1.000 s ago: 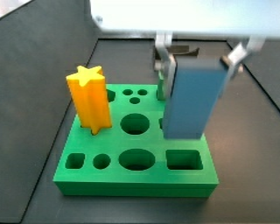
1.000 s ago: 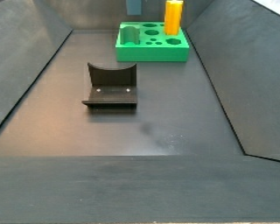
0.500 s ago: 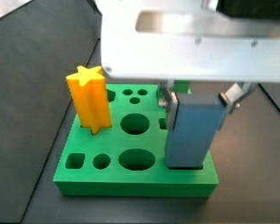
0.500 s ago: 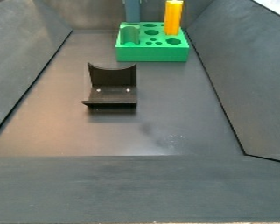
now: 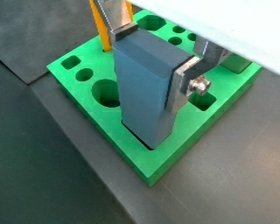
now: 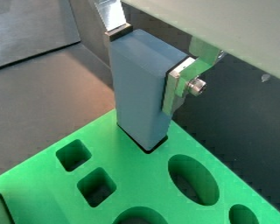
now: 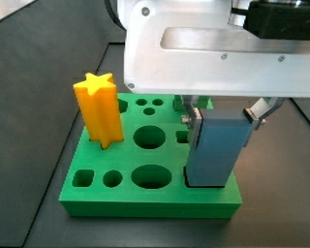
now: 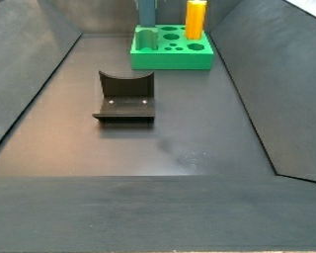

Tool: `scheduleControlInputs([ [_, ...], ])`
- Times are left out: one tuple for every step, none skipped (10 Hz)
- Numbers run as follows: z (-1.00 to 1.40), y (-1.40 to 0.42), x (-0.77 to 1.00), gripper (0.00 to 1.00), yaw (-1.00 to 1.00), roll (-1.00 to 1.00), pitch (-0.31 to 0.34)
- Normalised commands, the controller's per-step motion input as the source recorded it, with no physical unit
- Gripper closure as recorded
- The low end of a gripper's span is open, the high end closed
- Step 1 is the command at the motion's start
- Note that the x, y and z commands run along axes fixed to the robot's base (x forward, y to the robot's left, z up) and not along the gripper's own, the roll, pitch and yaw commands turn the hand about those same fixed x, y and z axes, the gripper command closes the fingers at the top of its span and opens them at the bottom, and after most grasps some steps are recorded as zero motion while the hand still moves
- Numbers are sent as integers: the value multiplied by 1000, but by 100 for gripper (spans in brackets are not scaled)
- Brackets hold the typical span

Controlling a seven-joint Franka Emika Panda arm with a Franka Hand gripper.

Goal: Pick up the rectangle object. Move up. Place the rectangle object on the fixture. Regrasp the rectangle object. Move to above the board. Insert the rectangle object.
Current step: Insert the rectangle object.

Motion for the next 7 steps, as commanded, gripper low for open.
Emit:
scheduleControlInputs([
  [-457, -23, 0, 100, 14, 146, 10],
  [-917, -109, 0, 100, 0, 219, 0],
  [-837, -26, 23, 100, -29, 266, 0],
  [-517, 20, 0, 100, -43, 403, 13],
  [-723, -20, 0, 100, 0, 333, 0],
  [-74, 0, 269, 100, -194, 51, 51],
  [0, 0, 0, 100, 0, 0, 0],
])
